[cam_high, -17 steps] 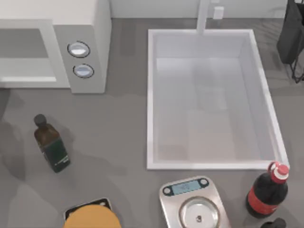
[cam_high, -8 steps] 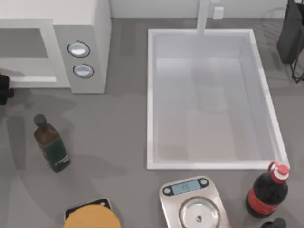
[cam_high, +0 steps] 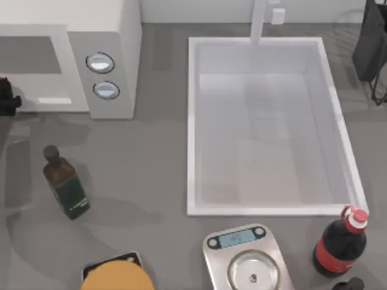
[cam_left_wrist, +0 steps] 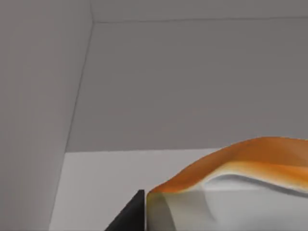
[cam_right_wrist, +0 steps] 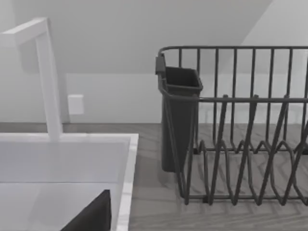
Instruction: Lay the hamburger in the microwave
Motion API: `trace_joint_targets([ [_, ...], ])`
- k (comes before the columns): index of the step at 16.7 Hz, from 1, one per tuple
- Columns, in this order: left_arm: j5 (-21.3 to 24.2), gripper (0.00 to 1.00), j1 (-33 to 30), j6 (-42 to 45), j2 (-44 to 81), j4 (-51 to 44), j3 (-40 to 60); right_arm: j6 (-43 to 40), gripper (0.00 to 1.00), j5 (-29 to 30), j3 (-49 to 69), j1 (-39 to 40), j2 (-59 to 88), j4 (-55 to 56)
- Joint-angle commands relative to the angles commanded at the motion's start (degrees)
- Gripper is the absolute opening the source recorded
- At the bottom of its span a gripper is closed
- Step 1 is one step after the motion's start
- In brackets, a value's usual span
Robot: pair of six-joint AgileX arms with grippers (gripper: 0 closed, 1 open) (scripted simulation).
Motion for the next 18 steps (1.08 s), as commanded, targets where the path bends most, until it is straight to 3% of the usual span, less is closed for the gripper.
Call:
trace_joint_targets([
  [10, -0.74, 0.00, 0.30, -1.46, 1.16, 1.96, 1.20, 0.00, 1.00, 0.00, 0.00, 0.00, 0.00, 0.00],
  [18, -2.13, 0.00, -1.88, -2.05, 11.46, -5.01, 19.13, 0.00, 1.00, 0.00, 0.00, 0.00, 0.00, 0.00],
])
